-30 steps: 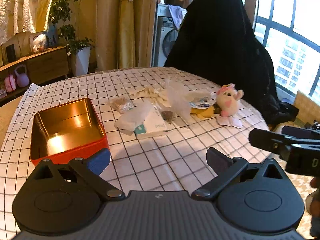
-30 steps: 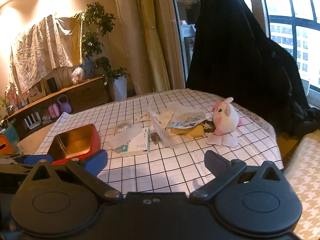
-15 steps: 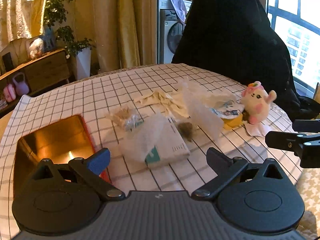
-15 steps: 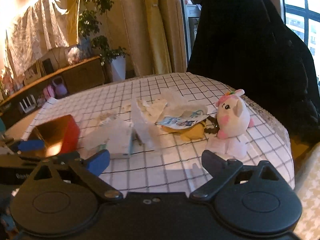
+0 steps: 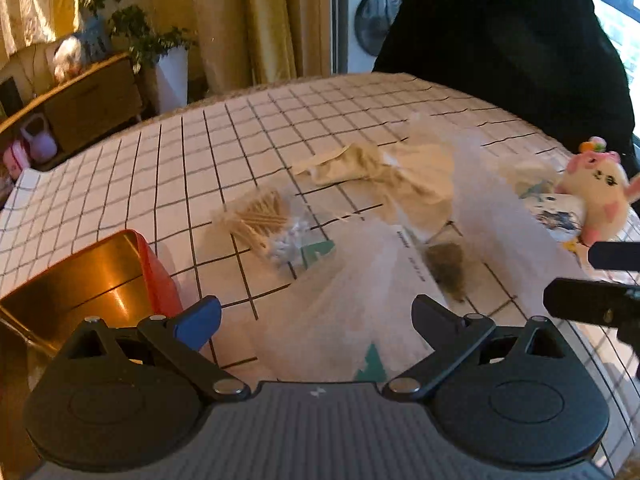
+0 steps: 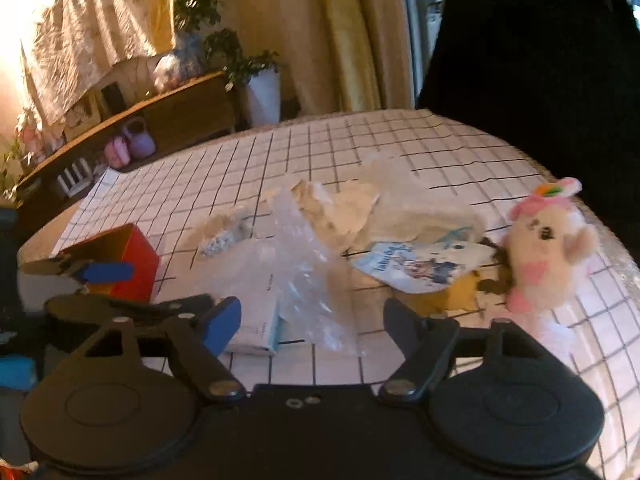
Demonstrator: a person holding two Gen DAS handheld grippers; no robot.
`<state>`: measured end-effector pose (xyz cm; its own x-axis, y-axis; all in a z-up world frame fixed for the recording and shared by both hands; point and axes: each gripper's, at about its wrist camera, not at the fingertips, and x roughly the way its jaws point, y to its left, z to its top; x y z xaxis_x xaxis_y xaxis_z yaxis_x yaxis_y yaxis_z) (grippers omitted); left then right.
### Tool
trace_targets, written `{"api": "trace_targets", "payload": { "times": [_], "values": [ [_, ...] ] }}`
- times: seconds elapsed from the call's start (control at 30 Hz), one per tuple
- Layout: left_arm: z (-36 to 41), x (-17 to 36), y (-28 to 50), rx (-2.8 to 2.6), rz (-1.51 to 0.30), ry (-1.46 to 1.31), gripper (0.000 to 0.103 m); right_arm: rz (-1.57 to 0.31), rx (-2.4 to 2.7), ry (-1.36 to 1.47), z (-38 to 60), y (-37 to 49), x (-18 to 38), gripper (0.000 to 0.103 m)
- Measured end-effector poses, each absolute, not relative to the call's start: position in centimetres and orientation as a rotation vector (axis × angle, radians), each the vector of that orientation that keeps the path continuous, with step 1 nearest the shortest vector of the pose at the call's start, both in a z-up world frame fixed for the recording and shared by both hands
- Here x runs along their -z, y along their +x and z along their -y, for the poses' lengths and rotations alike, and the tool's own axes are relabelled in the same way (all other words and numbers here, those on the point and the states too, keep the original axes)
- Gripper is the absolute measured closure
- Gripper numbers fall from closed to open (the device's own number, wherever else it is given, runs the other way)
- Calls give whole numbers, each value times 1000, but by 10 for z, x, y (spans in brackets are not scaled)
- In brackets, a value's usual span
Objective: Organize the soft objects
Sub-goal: 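Close the left gripper on the clear plastic bag while the right gripper grasps it too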
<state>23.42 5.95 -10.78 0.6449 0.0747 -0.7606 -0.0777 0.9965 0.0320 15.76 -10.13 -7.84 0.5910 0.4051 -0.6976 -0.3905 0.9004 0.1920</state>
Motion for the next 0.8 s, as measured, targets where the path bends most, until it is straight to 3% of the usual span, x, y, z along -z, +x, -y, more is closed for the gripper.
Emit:
{"api": "trace_targets", "payload": {
  "times": [0.2,0.27,0.37,0.47,0.6,0.67,0.8],
  "values": [
    [-59,121,247,-62,-907,-7,21,-830,-463,-12,93,174,92,51],
    [-61,121,248,-59,-912,-19,34,-831,-468,-18,90,178,95,63],
    [-63,120,249,-56,-906,-39,41,-834,-473,-1,91,180,96,74],
    [-65,116,247,-54,-894,-54,57,-825,-466,1,90,180,94,93],
    [-65,114,246,-60,-888,-58,73,-817,-452,16,93,179,92,102],
    [-66,113,244,-64,-879,-60,91,-806,-443,17,93,179,92,103],
    [-67,105,237,-50,-845,-66,96,-766,-427,29,97,173,84,103]
  ]
}}
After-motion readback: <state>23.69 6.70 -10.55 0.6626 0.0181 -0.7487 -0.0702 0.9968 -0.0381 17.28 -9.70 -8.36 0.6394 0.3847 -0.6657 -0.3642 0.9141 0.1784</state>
